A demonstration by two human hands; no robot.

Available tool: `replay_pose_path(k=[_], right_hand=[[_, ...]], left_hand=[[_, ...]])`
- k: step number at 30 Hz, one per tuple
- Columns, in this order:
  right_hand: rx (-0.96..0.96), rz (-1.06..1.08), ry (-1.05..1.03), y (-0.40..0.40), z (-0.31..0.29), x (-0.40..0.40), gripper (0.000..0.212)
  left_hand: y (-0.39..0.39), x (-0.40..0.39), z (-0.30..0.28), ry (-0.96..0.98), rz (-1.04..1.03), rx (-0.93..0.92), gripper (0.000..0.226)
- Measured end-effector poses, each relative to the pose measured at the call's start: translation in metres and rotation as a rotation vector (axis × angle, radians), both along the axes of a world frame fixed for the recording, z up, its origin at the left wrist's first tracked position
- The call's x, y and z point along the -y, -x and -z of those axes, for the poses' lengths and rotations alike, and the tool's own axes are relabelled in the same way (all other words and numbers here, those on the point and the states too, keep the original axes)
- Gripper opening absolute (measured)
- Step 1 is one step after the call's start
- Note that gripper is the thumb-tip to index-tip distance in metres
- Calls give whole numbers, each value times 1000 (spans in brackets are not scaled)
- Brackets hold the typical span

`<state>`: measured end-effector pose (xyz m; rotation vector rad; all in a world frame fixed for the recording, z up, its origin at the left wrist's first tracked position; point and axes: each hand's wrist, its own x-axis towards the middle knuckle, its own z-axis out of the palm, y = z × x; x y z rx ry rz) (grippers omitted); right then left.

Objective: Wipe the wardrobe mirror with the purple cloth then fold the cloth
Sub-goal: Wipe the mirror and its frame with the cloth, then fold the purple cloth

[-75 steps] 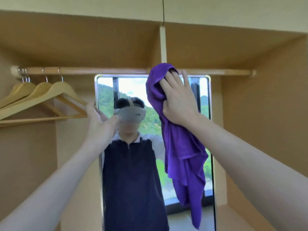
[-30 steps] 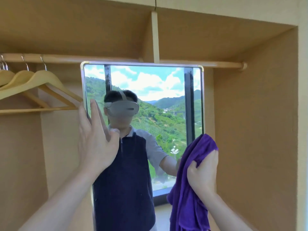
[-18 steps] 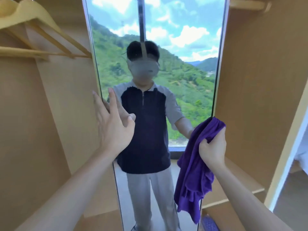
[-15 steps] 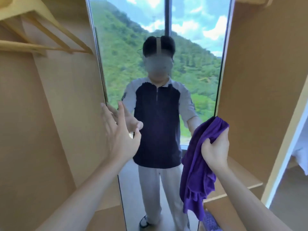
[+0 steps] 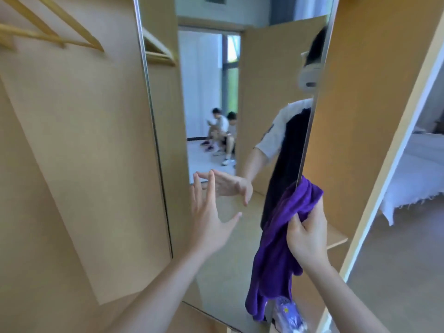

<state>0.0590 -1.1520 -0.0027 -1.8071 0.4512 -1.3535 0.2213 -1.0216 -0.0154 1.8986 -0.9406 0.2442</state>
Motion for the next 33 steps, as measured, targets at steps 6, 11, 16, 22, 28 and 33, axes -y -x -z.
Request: replay_pose_path(k=[6,11,16,22,28,33], right_hand=[[74,-153,-28,9,-3,-18,35],[62,-324,-54,5,-7,-22,36],[61,-418,-21,-12,-6,-25,35],[114,-423,129,-47,-14,-51,45],[129,-337,76,-77,-6,-67,35],[114,-188,33,-96,-8,-75,32]], left_hand=[[-14,-3,-7,17,162,-116,141],[-33,-10,-10,-2,266,-198,146],[-47,-3,-12,-3,324,-333,149],[-80,-5,6,61,453,-517,137],[-110,-3,17,84,499,-573,131],[-129,1,16,56,530,-565,130]])
